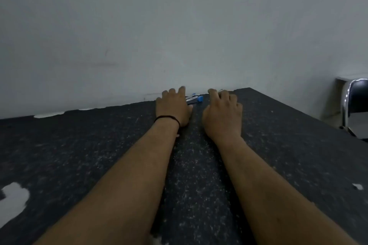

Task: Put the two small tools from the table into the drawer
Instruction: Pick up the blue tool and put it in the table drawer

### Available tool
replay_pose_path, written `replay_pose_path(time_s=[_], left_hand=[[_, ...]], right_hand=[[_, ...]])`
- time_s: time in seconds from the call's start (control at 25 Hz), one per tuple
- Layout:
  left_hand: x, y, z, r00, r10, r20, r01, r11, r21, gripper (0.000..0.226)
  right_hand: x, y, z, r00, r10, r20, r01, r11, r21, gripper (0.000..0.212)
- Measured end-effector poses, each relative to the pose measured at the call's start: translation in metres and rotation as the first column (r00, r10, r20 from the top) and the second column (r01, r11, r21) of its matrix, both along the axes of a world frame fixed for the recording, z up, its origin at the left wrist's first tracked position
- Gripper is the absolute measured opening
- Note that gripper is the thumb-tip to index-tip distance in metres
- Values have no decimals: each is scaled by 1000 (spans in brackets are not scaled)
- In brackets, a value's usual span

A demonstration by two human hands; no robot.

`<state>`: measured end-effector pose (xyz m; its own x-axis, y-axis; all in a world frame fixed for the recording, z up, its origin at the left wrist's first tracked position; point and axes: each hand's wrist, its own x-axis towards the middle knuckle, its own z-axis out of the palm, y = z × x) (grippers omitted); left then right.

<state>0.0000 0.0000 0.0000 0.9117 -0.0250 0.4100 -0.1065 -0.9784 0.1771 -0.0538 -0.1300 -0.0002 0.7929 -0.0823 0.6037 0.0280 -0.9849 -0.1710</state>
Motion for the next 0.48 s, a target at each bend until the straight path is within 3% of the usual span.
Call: replay_pose_path(time_s=[0.12, 0.28, 0.48], left_hand=[[12, 2, 4, 994, -70, -81, 69, 998, -16, 57], [14, 1, 4, 997, -71, 40, 68, 996, 62, 23], [-6, 1, 10, 1000, 17, -24, -14, 994, 106, 20]], right_hand=[[2, -1, -3, 1000, 17, 2, -17, 1000, -9, 48], [6, -2, -4, 999, 21, -41, -22, 999, -28, 46], [6, -3, -5, 998, 13, -62, -13, 1000, -6, 46]])
